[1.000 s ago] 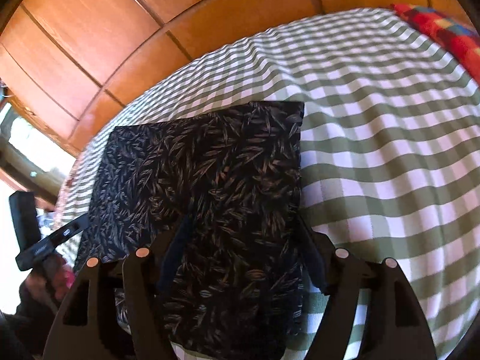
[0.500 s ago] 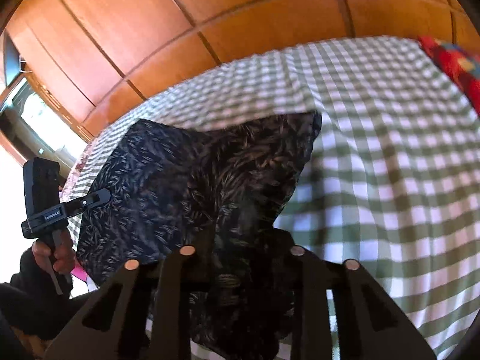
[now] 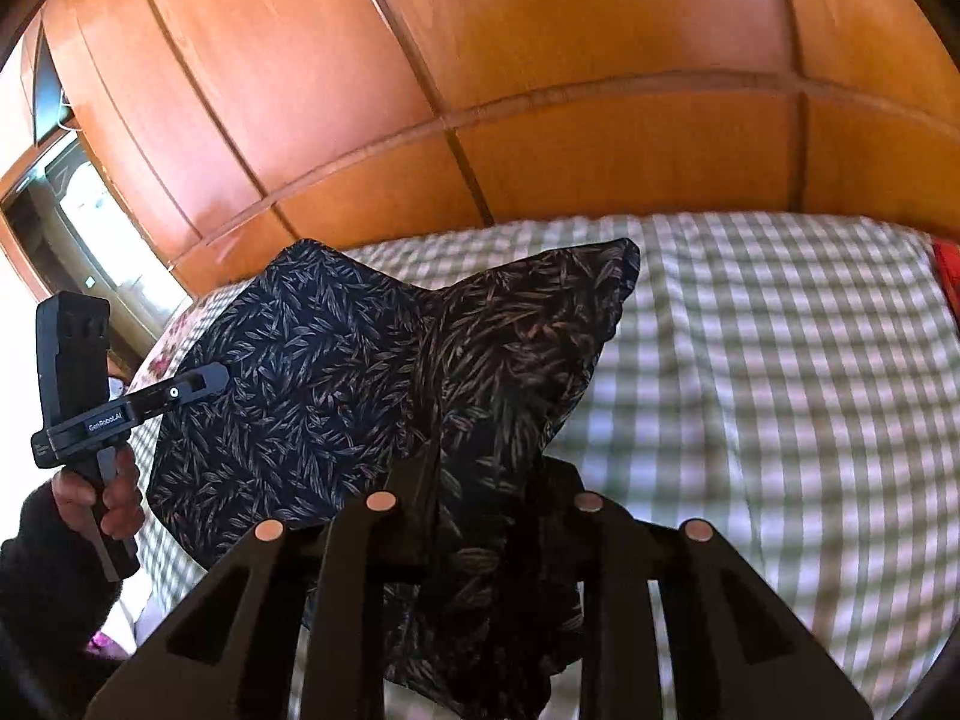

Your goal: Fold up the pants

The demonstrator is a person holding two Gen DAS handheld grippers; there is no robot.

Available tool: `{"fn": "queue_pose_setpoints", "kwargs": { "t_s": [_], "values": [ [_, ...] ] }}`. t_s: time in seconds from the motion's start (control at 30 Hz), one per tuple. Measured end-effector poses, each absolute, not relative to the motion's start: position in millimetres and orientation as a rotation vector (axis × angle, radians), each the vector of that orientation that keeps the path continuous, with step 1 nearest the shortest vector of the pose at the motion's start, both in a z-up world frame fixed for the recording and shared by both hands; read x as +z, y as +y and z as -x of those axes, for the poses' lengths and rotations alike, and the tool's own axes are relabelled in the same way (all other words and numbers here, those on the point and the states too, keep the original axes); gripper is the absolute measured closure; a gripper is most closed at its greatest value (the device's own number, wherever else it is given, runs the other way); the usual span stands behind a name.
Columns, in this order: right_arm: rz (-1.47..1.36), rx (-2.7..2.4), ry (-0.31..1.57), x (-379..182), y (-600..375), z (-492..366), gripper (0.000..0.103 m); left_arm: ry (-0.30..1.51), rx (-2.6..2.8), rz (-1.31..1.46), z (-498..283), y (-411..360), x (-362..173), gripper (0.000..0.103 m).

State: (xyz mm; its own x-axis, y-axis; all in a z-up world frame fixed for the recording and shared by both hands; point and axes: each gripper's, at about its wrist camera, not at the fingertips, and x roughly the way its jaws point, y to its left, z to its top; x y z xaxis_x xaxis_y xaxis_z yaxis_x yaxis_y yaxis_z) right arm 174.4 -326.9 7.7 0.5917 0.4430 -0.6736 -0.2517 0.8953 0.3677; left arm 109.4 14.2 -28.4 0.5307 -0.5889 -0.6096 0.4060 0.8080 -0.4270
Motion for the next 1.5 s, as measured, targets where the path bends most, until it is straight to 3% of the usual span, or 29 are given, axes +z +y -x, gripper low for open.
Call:
{"fn": "queue_pose_setpoints", "kwargs": {
  "t_s": [0.23, 0.33, 0.43, 0.53, 0.63, 0.67, 0.87, 0.97, 1.1, 1.2, 1.43, 1.5],
  "values": [
    [-0.228, 0.371, 0.854, -5, -304, -253, 0.082, 0.831, -0.512, 0.219, -189, 30, -30, 0.081],
    [-0.229, 0.335, 0.922, -36, -299, -276, 0.081, 0.918, -0.439, 0.23, -221, 40, -61, 0.08],
    [-0.214, 0.302, 0.98, -74, -294, -286, 0.071, 1.021, -0.369, 0.191, -232, 41, -105, 0.075],
    [-0.233, 0.297, 0.959, -78, -294, -284, 0.07, 0.976, -0.35, 0.156, -226, 36, -112, 0.071],
    [-0.226, 0.275, 0.975, -73, -299, -275, 0.061, 0.985, -0.284, 0.131, -226, 34, -110, 0.052],
    [-0.22, 0.265, 0.977, -70, -301, -275, 0.054, 0.986, -0.272, 0.137, -228, 33, -108, 0.051],
    [-0.23, 0.231, 0.933, -50, -326, -246, 0.037, 0.877, -0.151, 0.111, -186, 41, -70, 0.051],
    [-0.236, 0.218, 0.908, -44, -330, -223, 0.037, 0.839, -0.143, 0.094, -157, 39, -64, 0.051],
    [-0.148, 0.136, 0.967, -61, -320, -218, 0.038, 0.918, -0.097, -0.007, -154, 19, -90, 0.051],
    [-0.128, 0.087, 0.961, -67, -317, -218, 0.033, 0.903, -0.087, -0.026, -154, 15, -100, 0.048],
    [-0.112, 0.008, 0.929, -53, -311, -202, 0.031, 0.852, -0.031, 0.055, -130, 25, -72, 0.048],
    [-0.089, -0.026, 0.909, -47, -303, -197, 0.026, 0.834, -0.026, 0.068, -121, 26, -63, 0.048]
  ]
}}
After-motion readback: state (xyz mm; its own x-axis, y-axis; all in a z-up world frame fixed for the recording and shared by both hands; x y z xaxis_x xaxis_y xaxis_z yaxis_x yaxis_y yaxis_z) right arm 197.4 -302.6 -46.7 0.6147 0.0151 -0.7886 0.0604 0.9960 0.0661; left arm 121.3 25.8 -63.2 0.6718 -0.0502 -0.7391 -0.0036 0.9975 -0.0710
